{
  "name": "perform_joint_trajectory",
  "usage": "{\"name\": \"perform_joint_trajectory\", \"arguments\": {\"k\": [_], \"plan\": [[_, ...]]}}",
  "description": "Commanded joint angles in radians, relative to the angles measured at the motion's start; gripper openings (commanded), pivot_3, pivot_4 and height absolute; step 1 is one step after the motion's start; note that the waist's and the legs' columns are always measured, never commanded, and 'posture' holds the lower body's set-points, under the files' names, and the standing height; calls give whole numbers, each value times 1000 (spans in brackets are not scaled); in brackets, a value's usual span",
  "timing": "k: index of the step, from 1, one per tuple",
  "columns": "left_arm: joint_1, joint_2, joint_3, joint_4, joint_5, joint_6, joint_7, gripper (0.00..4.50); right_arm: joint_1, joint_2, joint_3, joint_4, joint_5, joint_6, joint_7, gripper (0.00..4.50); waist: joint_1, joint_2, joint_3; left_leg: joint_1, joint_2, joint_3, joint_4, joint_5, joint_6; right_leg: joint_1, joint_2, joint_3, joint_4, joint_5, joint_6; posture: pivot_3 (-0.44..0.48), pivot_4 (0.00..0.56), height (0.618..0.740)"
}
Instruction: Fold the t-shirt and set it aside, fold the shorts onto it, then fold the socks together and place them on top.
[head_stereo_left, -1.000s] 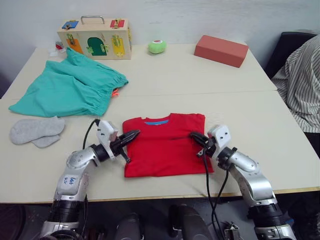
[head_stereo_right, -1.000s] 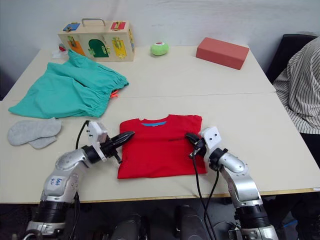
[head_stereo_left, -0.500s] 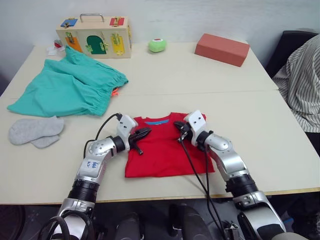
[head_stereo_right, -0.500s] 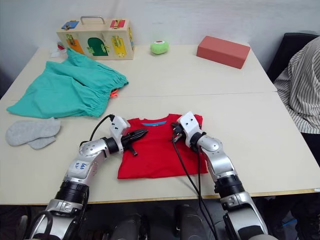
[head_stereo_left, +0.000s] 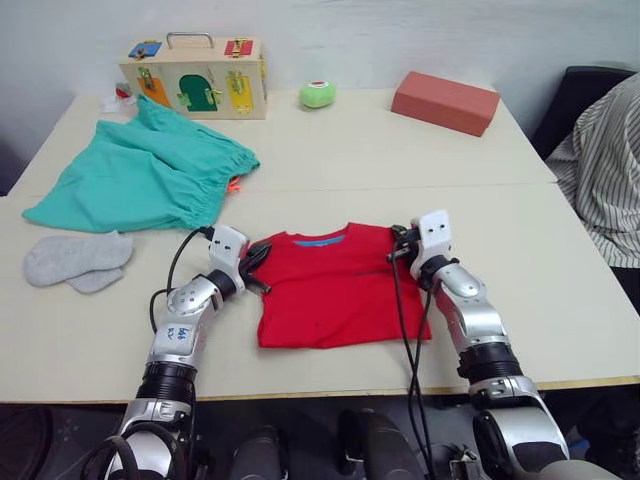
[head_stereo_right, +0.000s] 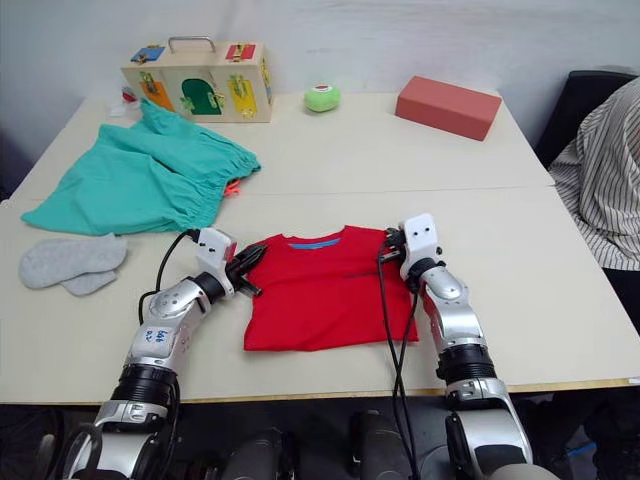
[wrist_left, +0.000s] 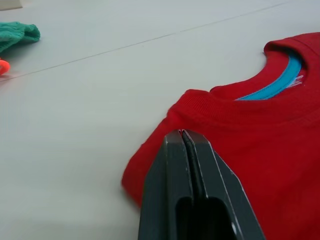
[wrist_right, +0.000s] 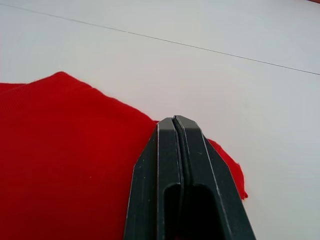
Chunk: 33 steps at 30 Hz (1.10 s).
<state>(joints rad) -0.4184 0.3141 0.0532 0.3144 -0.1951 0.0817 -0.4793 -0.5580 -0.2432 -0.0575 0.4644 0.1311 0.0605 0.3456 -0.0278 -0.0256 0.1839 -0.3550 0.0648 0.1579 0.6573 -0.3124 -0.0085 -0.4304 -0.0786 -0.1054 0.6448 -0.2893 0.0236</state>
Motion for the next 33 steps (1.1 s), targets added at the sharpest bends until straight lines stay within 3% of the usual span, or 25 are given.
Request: {"name": "perform_joint_trajectory", "arguments": {"k": [1, 8, 11, 16, 24, 33], "plan": [[15, 15, 13, -108, -69, -51, -110, 51, 35, -24, -27, -129, 65, -29, 89, 0, 0, 0, 0, -1, 0, 0, 0, 0, 0, -1, 0, 0, -1, 0, 0, 0, 150, 740], [48, 104, -79, -355, -202, 82, -398, 51, 200, -142, 84, -477, 111, 73, 328, 0, -2, 0, 0, -8, 0, 1, -4, 1, -2, -11, 1, 0, -2, 0, 0, 0, 150, 740], [77, 157, -195, -390, -132, 113, -470, 51, 266, -182, 136, -533, 103, 115, 384, 0, -2, 0, 0, -8, 0, 2, -4, 1, -1, -11, 2, 1, -2, 0, 0, 0, 150, 740], [150, 186, -269, -355, -45, 91, -475, 51, 261, -165, 165, -436, 55, 56, 379, 0, -4, 0, 1, -7, 0, 3, -4, 1, -1, -11, 2, 2, -1, 0, 0, 0, 150, 740], [300, 257, -250, -379, -32, 68, -507, 51, 149, -116, 109, -239, 51, 55, 303, 0, -11, -1, 0, -4, 1, 2, -8, 4, -2, -11, 2, 2, 0, 0, -2, 0, 150, 740], [381, 276, -159, -417, -99, 65, -499, 51, 124, -86, 13, -219, 98, 102, 227, 0, -18, 0, 0, -3, 1, 2, -9, 4, -2, -11, 2, 2, 0, 0, -3, 0, 150, 740]]}}
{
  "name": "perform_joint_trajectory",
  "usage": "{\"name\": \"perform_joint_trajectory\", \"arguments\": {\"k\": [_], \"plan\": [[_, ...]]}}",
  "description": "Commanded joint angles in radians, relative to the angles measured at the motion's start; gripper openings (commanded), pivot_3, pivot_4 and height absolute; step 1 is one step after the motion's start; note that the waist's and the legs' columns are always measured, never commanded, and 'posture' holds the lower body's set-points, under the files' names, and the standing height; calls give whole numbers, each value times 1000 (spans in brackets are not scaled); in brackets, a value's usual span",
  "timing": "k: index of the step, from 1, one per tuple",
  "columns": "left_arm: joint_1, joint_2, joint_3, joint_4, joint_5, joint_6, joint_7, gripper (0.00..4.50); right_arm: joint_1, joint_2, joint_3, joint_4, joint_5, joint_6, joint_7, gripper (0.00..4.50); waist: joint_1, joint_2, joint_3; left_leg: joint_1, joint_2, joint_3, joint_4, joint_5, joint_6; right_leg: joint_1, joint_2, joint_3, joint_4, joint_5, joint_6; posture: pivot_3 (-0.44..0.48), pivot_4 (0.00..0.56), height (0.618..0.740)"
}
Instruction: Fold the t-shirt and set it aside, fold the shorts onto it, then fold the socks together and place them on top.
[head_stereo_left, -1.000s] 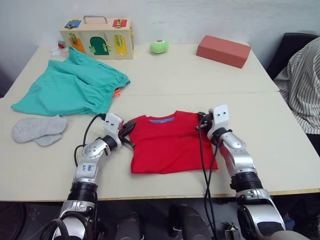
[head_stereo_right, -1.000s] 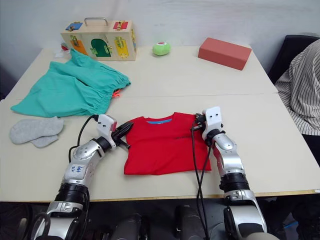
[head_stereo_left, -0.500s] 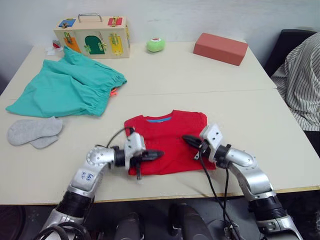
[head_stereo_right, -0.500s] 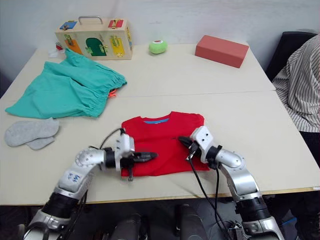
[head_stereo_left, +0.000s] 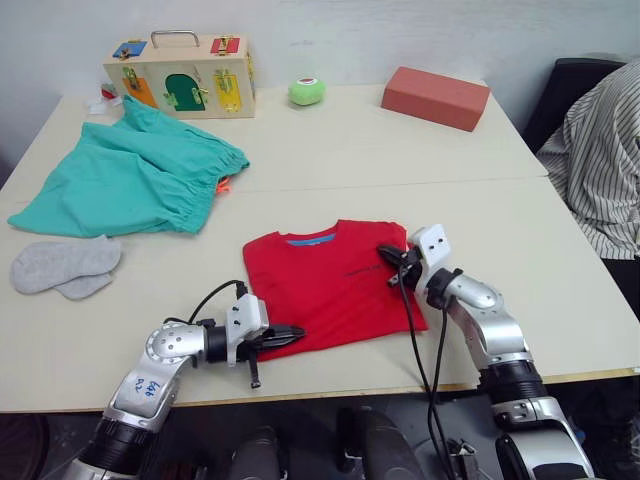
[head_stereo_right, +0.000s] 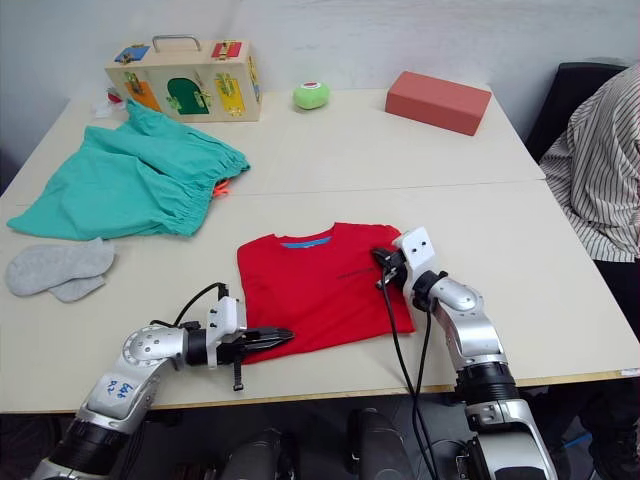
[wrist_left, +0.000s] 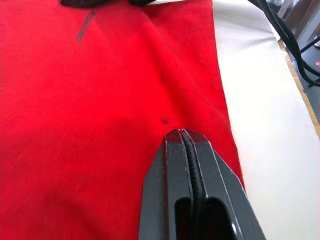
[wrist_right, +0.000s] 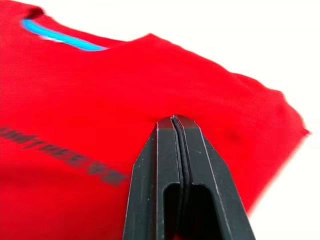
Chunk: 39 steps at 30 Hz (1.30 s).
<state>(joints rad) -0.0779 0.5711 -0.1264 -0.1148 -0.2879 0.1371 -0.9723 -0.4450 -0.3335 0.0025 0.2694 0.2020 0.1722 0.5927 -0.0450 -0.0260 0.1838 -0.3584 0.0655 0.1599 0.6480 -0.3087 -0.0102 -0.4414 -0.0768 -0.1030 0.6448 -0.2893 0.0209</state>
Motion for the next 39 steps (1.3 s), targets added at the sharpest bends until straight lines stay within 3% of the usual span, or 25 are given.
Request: {"name": "perform_joint_trajectory", "arguments": {"k": [1, 3, 5, 8, 10, 17, 26, 31, 32, 34, 39], "plan": [[41, 17, 33, -4, -26, 13, -10, 51, 16, 6, -60, -36, 38, -21, -18, 0, -2, 0, 0, 0, 0, 0, 0, 0, 0, 0, 0, 0, 0, 0, 0, 0, 150, 740], [42, 15, 62, -37, -82, 39, -25, 51, 29, 0, -76, -68, 60, -29, -5, 0, -2, 0, 0, 0, 0, 0, -1, -1, 1, 0, 0, 0, 0, 0, 0, 0, 150, 740], [25, 17, 106, -85, -172, 106, -35, 51, 73, -19, -80, -190, 149, 5, 96, 0, 0, 1, 1, -2, 0, 0, 0, -1, 1, -1, 0, 0, 0, 0, 0, 0, 150, 740], [-44, -2, 141, -107, -238, 183, -4, 51, 164, -86, 7, -384, 189, 47, 241, 0, 5, 2, 1, -4, 0, -1, 0, -1, 2, -2, 0, -1, -1, 0, 0, 0, 150, 740], [-95, -19, 123, -76, -202, 183, 21, 51, 211, -123, 74, -433, 145, 51, 275, 0, 16, 1, 1, -5, -1, -2, 1, -2, 4, -2, 0, -2, -1, 0, 0, 0, 150, 740], [-150, -42, 18, 64, -19, 75, 48, 51, 236, -169, 150, -329, 0, -71, 287, 0, 18, 0, 1, -5, -1, -1, 1, -1, 1, -2, 0, -2, -2, 0, 1, 0, 150, 740], [-142, -58, 27, 152, 4, 29, 53, 51, 405, -309, 55, -325, 78, -273, 462, 0, 23, -2, 0, -6, -1, -4, 4, -3, 5, 0, 0, -4, -4, 1, 1, 0, 150, 740], [-111, -71, 72, 91, -77, -9, 5, 51, 473, -363, -102, -502, 366, -6, 455, 0, 18, -1, 1, -5, -1, -4, 4, -2, 6, 1, 0, -4, -3, 1, 1, 0, 150, 740], [-101, -65, 94, 57, -108, -3, -7, 16, 484, -382, -131, -535, 424, 67, 447, 166, 16, -1, 1, -4, -1, -4, 4, -2, 5, 1, 0, -3, -2, 1, 1, 0, 150, 740], [-88, -37, 133, -18, -166, 26, -33, 398, 497, -430, -190, -578, 544, 240, 412, 586, 18, -3, 2, -4, 0, -4, 3, -2, 5, 0, 0, -4, -2, 1, 1, 0, 150, 740], [-78, 68, 223, -168, -306, 132, -96, 1785, 438, -561, -269, -520, 763, 643, 336, 2319, 22, -4, 3, -7, -1, -9, 4, -2, 5, 0, 0, -5, -3, 1, 0, 0, 150, 740]]}}
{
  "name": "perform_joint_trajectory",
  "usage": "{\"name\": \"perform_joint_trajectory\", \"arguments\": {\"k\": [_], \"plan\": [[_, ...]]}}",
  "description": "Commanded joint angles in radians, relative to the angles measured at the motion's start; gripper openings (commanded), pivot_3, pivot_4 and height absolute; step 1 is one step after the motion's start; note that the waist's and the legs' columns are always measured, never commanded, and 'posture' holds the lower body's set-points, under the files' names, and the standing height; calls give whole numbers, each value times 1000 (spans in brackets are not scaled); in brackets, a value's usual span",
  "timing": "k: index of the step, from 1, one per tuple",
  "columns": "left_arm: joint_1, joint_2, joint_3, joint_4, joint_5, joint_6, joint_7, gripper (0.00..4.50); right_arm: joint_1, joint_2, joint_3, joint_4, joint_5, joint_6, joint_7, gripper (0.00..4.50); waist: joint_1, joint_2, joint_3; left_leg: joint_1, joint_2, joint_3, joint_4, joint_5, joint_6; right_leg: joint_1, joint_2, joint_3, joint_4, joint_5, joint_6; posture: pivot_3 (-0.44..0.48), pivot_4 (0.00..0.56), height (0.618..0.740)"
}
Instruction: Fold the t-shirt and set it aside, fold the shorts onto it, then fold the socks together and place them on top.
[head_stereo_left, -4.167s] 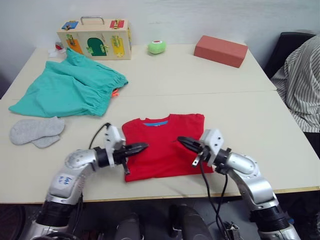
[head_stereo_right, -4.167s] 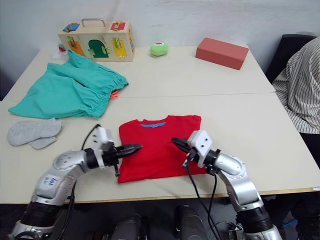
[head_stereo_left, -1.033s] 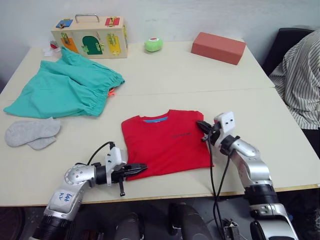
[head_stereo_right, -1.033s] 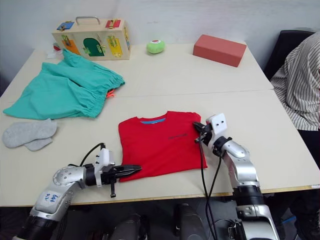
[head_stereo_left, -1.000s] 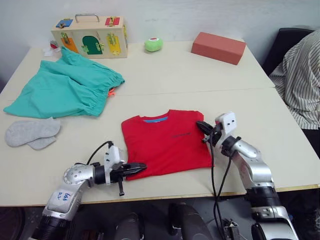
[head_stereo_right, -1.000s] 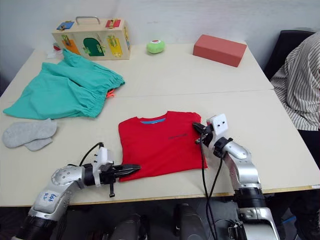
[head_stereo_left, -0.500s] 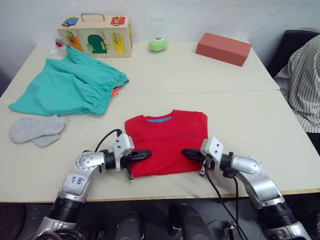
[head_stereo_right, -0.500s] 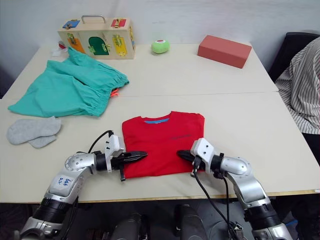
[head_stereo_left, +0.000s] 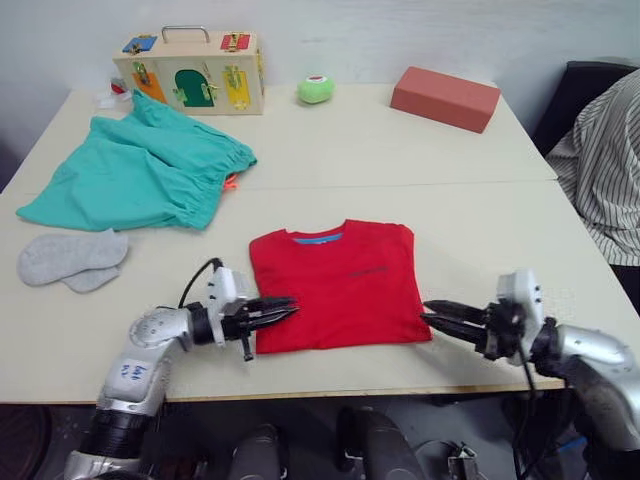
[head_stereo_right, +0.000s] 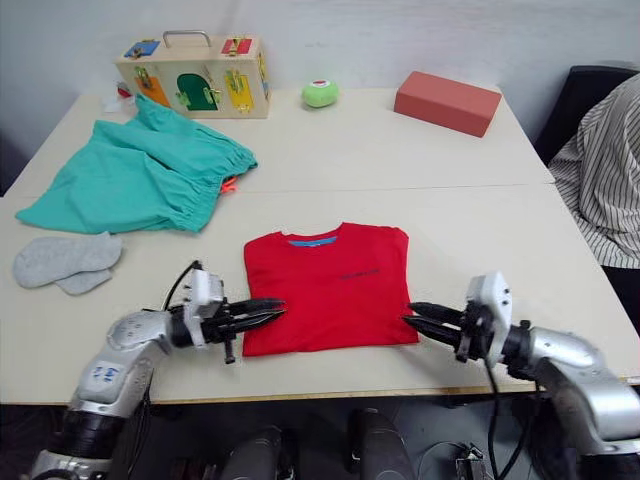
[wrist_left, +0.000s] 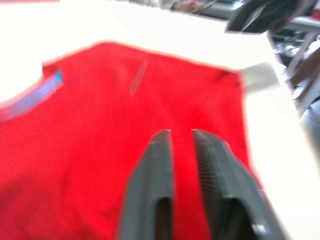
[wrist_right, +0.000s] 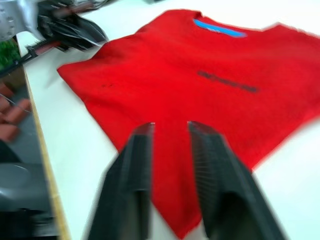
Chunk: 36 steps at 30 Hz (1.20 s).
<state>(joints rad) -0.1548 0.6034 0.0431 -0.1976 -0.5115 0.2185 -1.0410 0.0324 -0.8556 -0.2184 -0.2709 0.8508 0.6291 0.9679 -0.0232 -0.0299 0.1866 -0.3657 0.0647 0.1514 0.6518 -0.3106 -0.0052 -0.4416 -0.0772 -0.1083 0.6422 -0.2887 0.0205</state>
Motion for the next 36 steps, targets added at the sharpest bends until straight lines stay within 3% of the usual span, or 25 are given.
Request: {"name": "perform_joint_trajectory", "arguments": {"k": [1, 4, 6, 9, 13, 16, 22, 27, 36], "plan": [[4, 51, 64, -96, -92, 57, -35, 2115, -67, -63, -39, 46, 126, 257, -58, 2647, -1, 0, 0, 0, 0, 0, 0, 0, 0, 0, 0, 0, -1, 0, 0, 0, 150, 740], [35, 94, 93, -82, -90, 25, -93, 3032, -206, -81, 5, 169, 198, 486, -82, 3684, -5, 0, 0, -2, -1, 0, 0, 0, 1, -1, 0, 0, -1, 0, 0, 0, 150, 740], [58, 119, 102, -50, -78, -2, -144, 3647, -302, -57, 70, 245, 151, 533, -90, 4371, -8, 0, 1, -2, 0, 0, 0, 0, 1, -1, 1, 0, -1, 0, 0, 0, 150, 740], [90, 126, 110, -50, -82, -34, -180, 4442, -403, -30, 188, 320, 51, 558, -89, 4500, -4, 0, 1, -4, 0, -1, -1, 1, 1, -3, 2, -1, -2, 0, -1, 0, 150, 740], [139, 99, 127, -99, -117, -34, -167, 4442, -503, 36, 260, 390, -22, 571, -103, 4500, -8, -2, -1, -5, 0, -1, 0, 1, 1, -2, 1, -2, -3, 0, 0, 0, 150, 740], [189, 86, 146, -130, -140, -22, -153, 4500, -575, 110, 273, 444, -64, 608, -165, 3883, -20, -4, -2, -4, 1, 1, 1, 0, 1, -1, 1, -1, -5, 4, 0, 0, 150, 740], [239, 74, 163, -132, -114, -50, -126, 4500, -596, 136, 289, 428, -116, 596, -134, 1745, -11, -4, -2, -4, 2, 1, -1, 2, 0, -2, 2, -2, -5, 4, -2, 0, 150, 740], [235, 73, 153, -120, -109, -62, -126, 4500, -558, 91, 275, 408, -159, 574, -108, 154, -5, -4, -1, -4, 2, 1, -1, 2, 0, -2, 1, -2, -5, 4, -2, 0, 150, 740], [198, 68, 130, -89, -107, -63, -134, 4500, -484, -69, 173, 450, -205, 517, -59, 31, 22, -2, -1, -6, 0, 1, 0, 0, 3, -2, 0, -2, -8, 4, -1, 0, 150, 740]]}}
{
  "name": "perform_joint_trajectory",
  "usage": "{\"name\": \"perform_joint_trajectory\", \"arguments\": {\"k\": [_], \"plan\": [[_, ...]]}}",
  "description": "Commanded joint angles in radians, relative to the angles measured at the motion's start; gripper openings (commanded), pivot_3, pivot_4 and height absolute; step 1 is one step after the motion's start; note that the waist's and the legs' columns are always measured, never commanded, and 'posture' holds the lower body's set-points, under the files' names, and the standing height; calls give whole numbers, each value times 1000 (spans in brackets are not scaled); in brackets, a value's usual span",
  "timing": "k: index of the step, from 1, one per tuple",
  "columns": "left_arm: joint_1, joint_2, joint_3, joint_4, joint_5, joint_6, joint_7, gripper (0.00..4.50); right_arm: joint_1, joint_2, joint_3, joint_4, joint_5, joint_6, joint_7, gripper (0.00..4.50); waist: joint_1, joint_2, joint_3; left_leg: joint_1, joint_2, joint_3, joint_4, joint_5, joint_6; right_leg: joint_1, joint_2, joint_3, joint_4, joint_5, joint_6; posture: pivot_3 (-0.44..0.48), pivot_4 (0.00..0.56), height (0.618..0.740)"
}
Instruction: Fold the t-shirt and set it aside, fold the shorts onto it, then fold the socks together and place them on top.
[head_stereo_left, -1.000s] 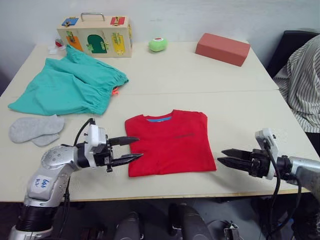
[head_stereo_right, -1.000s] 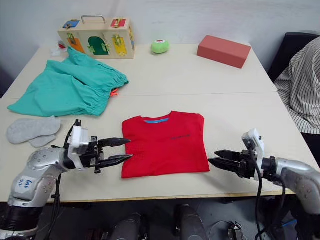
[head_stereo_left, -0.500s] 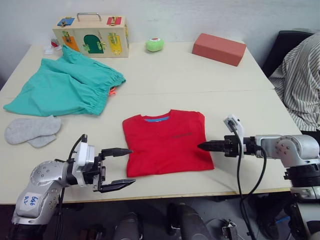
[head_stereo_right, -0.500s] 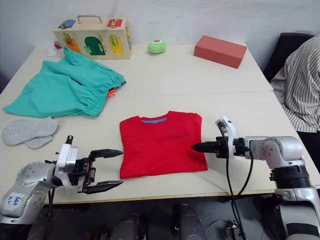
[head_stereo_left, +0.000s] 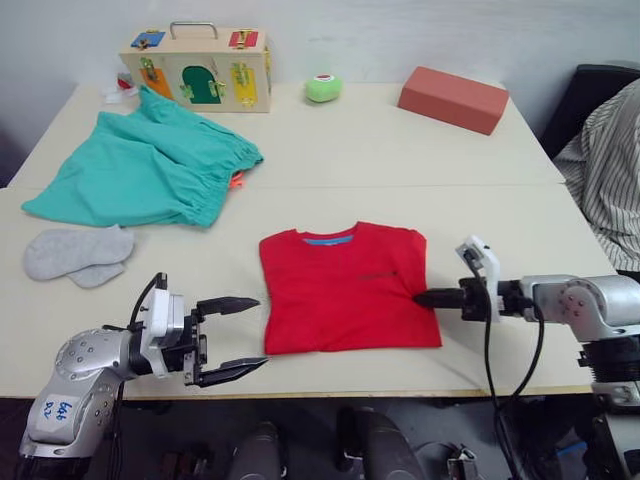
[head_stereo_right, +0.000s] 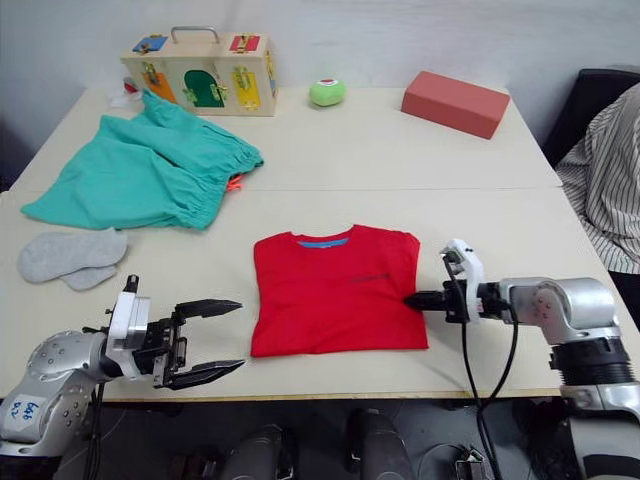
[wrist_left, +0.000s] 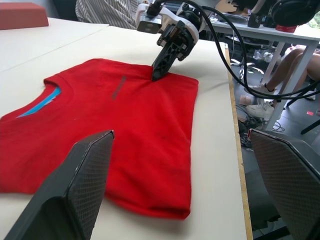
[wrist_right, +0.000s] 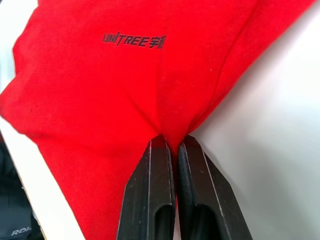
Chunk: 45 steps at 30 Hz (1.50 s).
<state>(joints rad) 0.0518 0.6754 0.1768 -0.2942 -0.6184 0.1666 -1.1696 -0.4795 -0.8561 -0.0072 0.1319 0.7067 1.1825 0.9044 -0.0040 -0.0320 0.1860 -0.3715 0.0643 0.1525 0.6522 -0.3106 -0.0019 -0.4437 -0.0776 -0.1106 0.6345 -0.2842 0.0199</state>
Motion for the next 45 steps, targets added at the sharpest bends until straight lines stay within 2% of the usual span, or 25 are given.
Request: {"name": "perform_joint_trajectory", "arguments": {"k": [1, 6, 9, 17, 23, 27, 30, 35, 36, 39, 41, 45], "plan": [[-15, -5, -7, 14, 1, -11, -9, 4500, 40, -112, -41, 87, -89, -88, 32, 31, 5, 0, 0, 0, 0, 0, 0, 0, 0, 0, 0, 0, -1, 0, 1, 0, 150, 740], [-40, -4, -22, 45, 6, -17, -28, 4500, 41, -254, -41, 291, -195, -280, 137, 31, 11, 1, 0, -2, -1, 1, 1, 0, 3, 1, 0, 0, -6, 3, 4, 0, 150, 740], [-65, 7, -23, 81, 22, -32, -46, 4500, 31, -318, -16, 488, -312, -510, 214, 31, 5, 2, 0, -2, -1, 3, 1, 1, 0, 1, 0, 1, -7, 3, 4, 0, 150, 740], [-93, 29, 6, 129, 28, -46, -68, 4500, -181, -302, 26, 847, -506, -699, 210, 31, -23, 6, 2, 1, 0, 9, 1, 3, -3, 0, 2, 5, -6, 5, 5, 0, 150, 740], [-89, 44, 21, 124, 21, -31, -61, 4500, -239, -279, 41, 943, -593, -743, 200, 31, -29, 7, 2, 1, 1, 9, 0, 3, -4, -1, 3, 6, -6, 5, 5, 0, 150, 740], [-83, 55, 29, 118, 17, -20, -63, 4500, -248, -266, 1, 968, -587, -745, 183, 31, -27, 7, 2, 1, 1, 9, 1, 3, -4, 0, 3, 6, -6, 6, 5, 0, 150, 740], [-79, 59, 35, 119, 16, -14, -63, 4500, -217, -276, -31, 962, -580, -810, 182, 746, -27, 7, 2, 1, 1, 10, 2, 3, -4, 0, 3, 7, -6, 6, 5, 0, 150, 740], [-49, 76, 69, 107, -4, 42, -41, 4500, -98, -323, -148, 902, -537, -1019, 176, 2581, -26, 8, 2, 1, 1, 10, 1, 3, -4, -1, 3, 7, -6, 6, 5, 0, 150, 740], [-41, 81, 81, 112, 1, 45, -34, 4500, -65, -336, -185, 877, -521, -1054, 174, 2821, -26, 8, 2, 1, 1, 10, 1, 3, -4, -1, 3, 7, -6, 6, 5, 0, 150, 740], [5, 109, 139, 120, -9, 102, -3, 4500, 108, -359, -350, 685, -425, -1159, 259, 3824, -25, 12, 3, 1, 1, 10, 1, 3, -4, -1, 3, 7, -6, 6, 5, 0, 150, 740], [43, 121, 179, 125, -1, 112, 14, 4500, 242, -317, -468, 489, -337, -1205, 335, 4445, -26, 13, 2, 2, 1, 10, 0, 3, -4, 0, 4, 8, -7, 6, 5, 0, 150, 740], [108, 107, 266, 157, 30, 73, 64, 4500, 428, -188, -580, 168, -222, -1238, 371, 4445, -30, 10, 1, 5, 5, 10, -1, 2, -6, 1, 7, 9, -7, 6, 5, 0, 150, 740]]}}
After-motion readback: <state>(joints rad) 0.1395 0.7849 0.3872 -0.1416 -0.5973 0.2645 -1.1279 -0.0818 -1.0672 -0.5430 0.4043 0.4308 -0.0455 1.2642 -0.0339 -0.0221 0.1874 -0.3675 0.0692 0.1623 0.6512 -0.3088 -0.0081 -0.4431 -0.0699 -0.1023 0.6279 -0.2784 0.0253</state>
